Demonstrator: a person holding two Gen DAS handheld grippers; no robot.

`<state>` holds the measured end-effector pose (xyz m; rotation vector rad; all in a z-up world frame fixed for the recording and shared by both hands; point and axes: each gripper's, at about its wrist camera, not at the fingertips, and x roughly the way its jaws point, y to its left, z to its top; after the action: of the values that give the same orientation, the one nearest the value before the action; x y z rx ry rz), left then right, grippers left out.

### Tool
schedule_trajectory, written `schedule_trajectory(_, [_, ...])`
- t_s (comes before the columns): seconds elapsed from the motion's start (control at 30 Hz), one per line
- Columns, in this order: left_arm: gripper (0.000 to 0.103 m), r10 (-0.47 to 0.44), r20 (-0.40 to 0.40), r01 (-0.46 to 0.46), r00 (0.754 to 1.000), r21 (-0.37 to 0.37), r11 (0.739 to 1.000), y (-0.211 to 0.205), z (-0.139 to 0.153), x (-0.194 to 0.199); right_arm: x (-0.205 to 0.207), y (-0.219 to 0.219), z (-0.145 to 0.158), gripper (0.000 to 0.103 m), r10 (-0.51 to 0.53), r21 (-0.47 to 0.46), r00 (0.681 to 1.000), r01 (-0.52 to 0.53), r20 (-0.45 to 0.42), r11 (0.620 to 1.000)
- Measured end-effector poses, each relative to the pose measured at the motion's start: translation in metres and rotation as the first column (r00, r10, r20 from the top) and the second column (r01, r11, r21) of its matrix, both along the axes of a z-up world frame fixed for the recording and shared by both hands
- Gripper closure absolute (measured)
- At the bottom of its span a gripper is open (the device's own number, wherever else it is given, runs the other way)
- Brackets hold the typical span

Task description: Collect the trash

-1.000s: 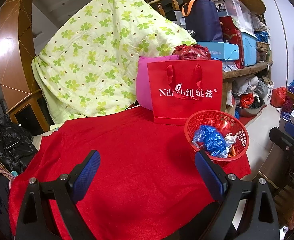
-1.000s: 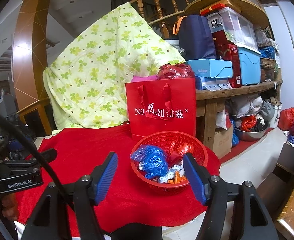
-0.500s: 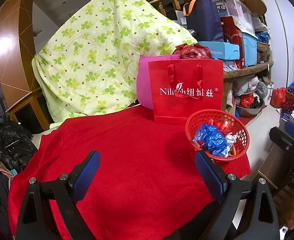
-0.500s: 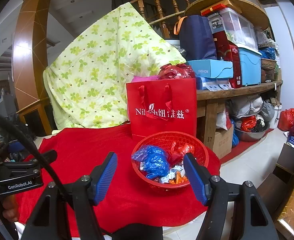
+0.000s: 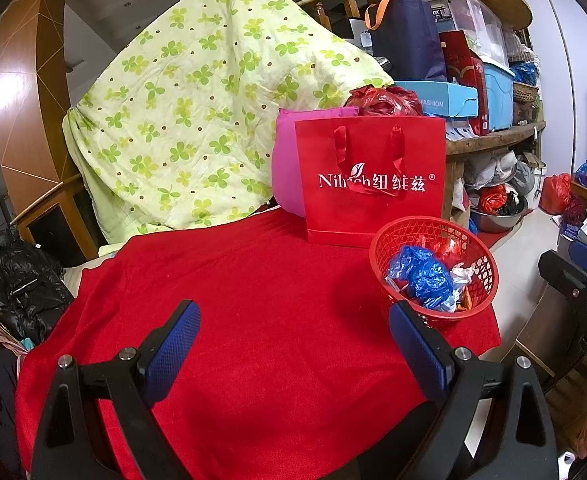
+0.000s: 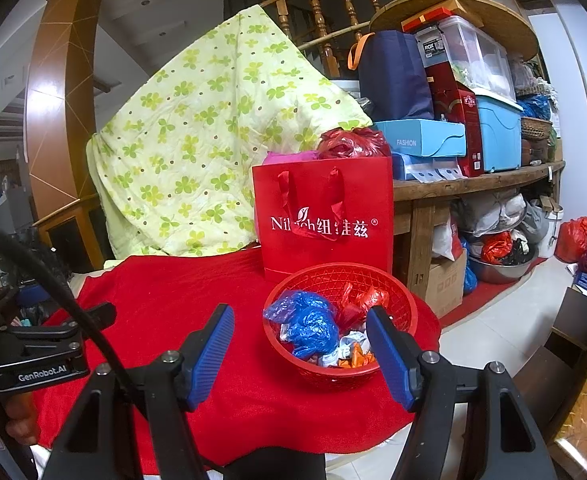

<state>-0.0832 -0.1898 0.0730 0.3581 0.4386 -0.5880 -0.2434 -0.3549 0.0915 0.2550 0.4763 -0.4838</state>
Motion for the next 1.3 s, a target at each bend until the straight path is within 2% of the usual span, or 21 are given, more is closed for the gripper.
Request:
schedule_trajectory(0.53, [0.008, -0.003, -0.005, 0.003, 1.0, 0.005, 1.0, 0.003, -0.01, 0.0, 0.004, 0.004, -0.002, 0.031, 0.007, -0.003, 1.0, -0.007, -0.007, 1.0])
schedule_trajectory(1.3, [0.008, -0.01, -0.009, 0.01, 1.0, 0.012, 1.0, 0.001, -0.01, 0.0, 0.005, 0.003, -0.005, 0.031, 0.012, -0.004, 1.0, -0.012, -0.003, 1.0])
